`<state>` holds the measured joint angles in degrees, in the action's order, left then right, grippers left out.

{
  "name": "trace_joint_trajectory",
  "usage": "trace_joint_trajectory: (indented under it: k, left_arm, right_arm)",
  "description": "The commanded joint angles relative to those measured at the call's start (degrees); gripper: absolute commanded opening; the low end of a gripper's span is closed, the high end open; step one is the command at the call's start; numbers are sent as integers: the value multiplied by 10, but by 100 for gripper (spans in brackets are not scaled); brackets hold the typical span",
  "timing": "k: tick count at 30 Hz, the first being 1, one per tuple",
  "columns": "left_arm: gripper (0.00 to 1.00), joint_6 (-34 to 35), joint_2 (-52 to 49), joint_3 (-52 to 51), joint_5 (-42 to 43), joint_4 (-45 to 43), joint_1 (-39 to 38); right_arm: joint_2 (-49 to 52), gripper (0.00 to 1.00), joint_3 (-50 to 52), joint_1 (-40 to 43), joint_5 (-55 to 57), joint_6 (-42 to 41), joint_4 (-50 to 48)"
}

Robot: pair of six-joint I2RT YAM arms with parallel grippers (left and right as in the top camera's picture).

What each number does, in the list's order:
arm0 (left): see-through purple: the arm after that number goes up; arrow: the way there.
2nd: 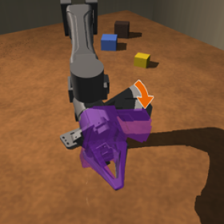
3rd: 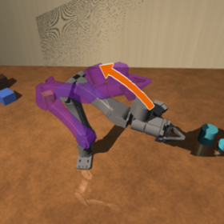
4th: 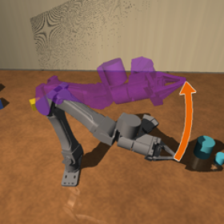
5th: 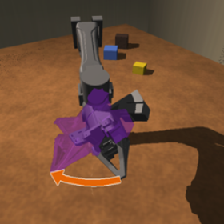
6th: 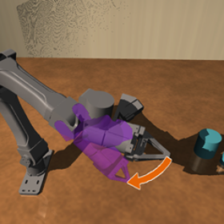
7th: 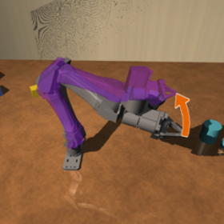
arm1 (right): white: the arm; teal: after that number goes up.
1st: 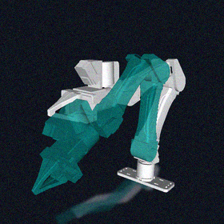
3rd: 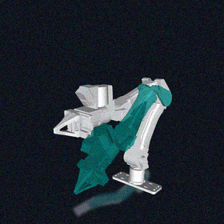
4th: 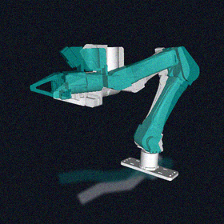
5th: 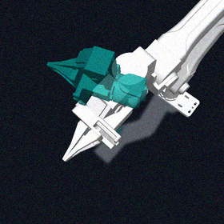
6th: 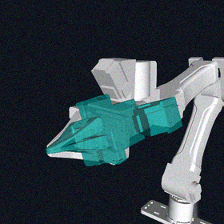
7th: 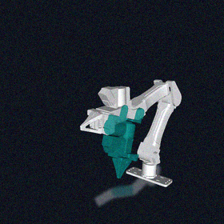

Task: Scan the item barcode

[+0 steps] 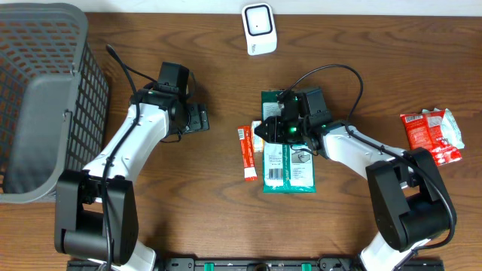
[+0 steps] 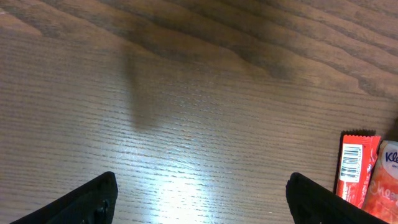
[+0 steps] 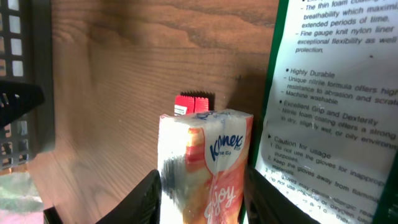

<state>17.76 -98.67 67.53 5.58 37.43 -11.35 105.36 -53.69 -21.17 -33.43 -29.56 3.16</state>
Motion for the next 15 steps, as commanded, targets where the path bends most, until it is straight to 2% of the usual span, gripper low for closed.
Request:
trace_joint_trajectory:
  k: [1,12,15]
  left_arm:
    - [87,-5,9,6,-11,2,2]
    - [87,-5,9,6,-11,2,2]
    - [87,-5,9,6,-11,2,2]
  right_arm:
    - [-16,39,5,10,6,16,6]
    - [-132,47,-10,10,106,39,87]
    - [-171,50,-70,-3,164,34,202]
